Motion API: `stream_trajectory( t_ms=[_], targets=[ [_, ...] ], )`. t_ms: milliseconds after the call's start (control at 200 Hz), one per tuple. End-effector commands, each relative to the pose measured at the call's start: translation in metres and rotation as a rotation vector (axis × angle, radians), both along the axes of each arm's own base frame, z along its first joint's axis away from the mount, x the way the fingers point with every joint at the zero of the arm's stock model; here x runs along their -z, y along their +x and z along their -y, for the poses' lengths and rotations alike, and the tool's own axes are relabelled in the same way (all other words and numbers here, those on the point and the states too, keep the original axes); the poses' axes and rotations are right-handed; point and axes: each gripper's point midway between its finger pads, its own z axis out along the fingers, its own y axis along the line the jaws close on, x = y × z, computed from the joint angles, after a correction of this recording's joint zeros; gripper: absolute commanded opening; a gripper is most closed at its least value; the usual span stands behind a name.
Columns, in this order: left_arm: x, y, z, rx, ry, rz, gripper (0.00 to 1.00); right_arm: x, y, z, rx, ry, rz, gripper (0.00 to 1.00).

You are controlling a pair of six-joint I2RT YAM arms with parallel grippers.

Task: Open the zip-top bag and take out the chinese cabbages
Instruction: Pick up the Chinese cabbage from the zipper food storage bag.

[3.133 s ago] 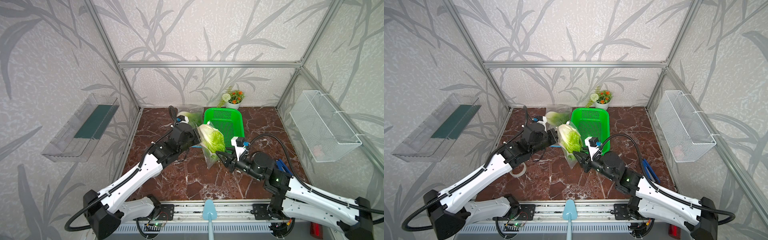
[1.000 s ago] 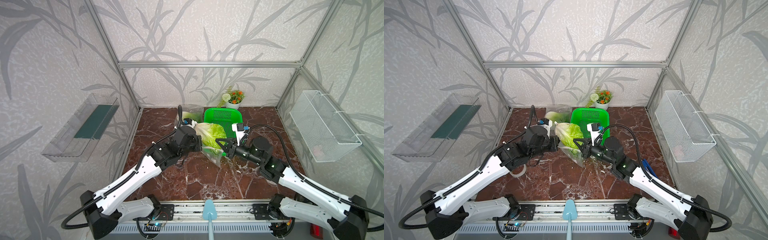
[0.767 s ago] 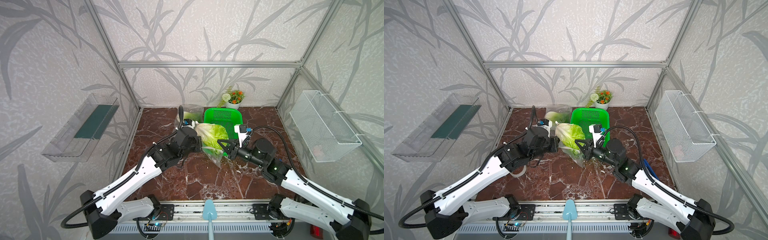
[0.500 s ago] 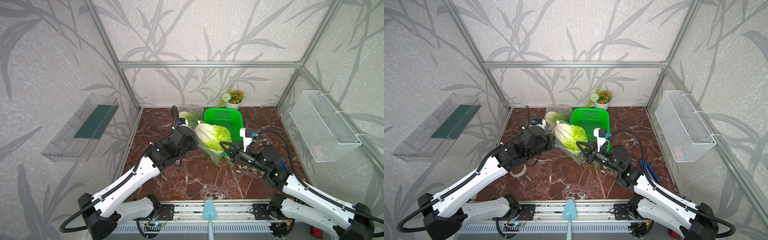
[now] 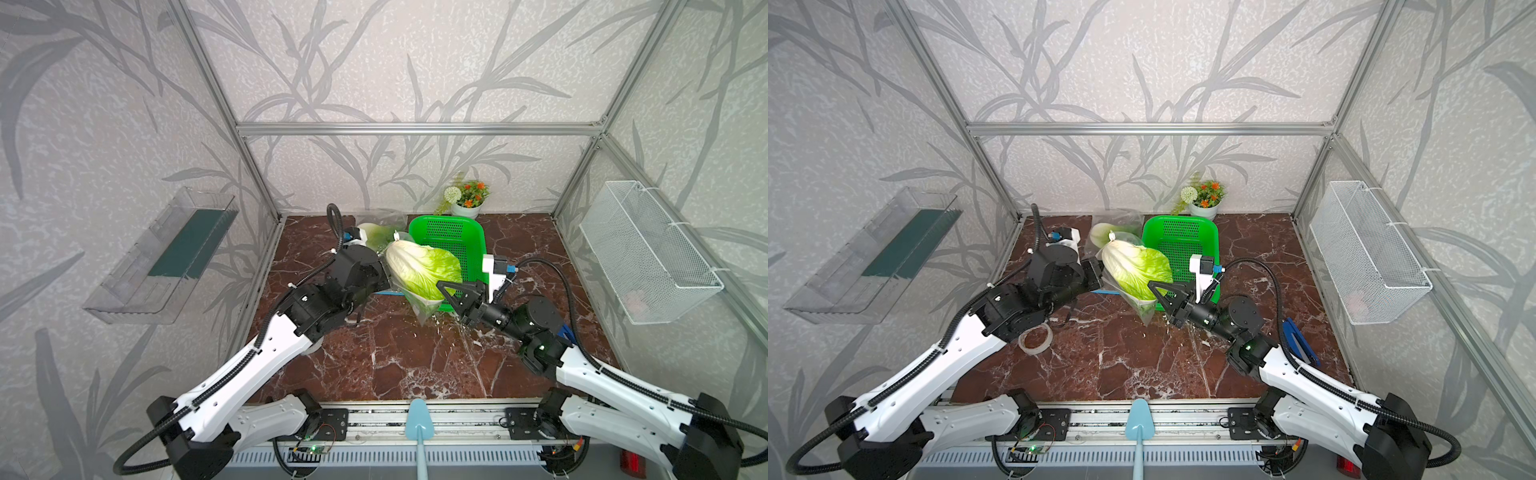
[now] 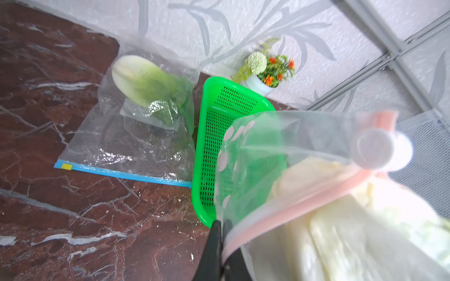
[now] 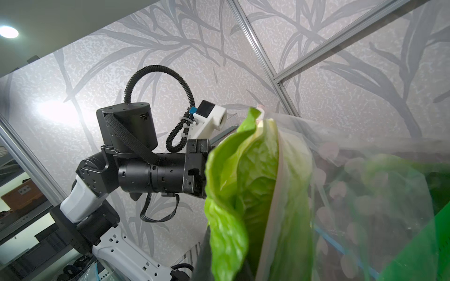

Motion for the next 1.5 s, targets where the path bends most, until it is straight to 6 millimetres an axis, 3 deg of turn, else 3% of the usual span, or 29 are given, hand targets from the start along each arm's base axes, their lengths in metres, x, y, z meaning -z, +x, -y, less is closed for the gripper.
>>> stream_trajectory(
  t_ms=[0,200,330,410,600,710,925,1140,1200,1260,1360,1495],
  targets=[
    [-0.031,0.005,-0.032,-0.108,0.011,0.103,0.0,-0.059,-0.031,0.009,-0.109,0.147,0.146,0.0],
    [-0.019,0.012,-0.026,-0.084,-0.032,0.072,0.0,-0.085,-0.061,0.012,-0.184,0.141,0.311,0.0],
    [-0.021,0.016,-0.019,-0.05,-0.085,0.074,0.0,-0.092,-0.069,0.014,-0.2,0.145,0.352,0.0],
    [-0.03,0.016,-0.01,0.007,-0.148,0.103,0.0,-0.093,-0.069,0.015,-0.181,0.139,0.388,0.0],
    [-0.055,0.005,0.014,0.169,-0.325,0.173,0.0,-0.081,-0.049,0.026,-0.054,0.134,0.361,0.0],
    [-0.067,-0.005,0.026,0.252,-0.438,0.22,0.0,-0.064,-0.025,0.031,0.053,0.095,0.297,0.0],
    [-0.089,-0.023,0.034,0.352,-0.568,0.286,0.0,-0.038,0.007,0.022,0.134,0.034,0.226,0.0],
    [-0.104,-0.029,0.05,0.458,-0.68,0.32,0.0,-0.022,0.045,-0.012,0.135,-0.072,0.145,0.0],
    [-0.112,-0.033,0.053,0.487,-0.671,0.335,0.0,-0.01,0.055,-0.022,0.128,-0.105,0.1,0.0],
    [-0.12,-0.038,0.054,0.514,-0.661,0.352,0.0,0.017,0.068,-0.031,0.133,-0.195,0.011,0.0],
    [-0.123,-0.039,0.054,0.516,-0.637,0.359,0.0,0.034,0.069,-0.043,0.107,-0.243,-0.021,0.0],
    [-0.103,-0.029,0.058,0.487,-0.606,0.309,0.0,0.052,0.066,-0.05,0.096,-0.308,-0.042,0.0]
  ],
)
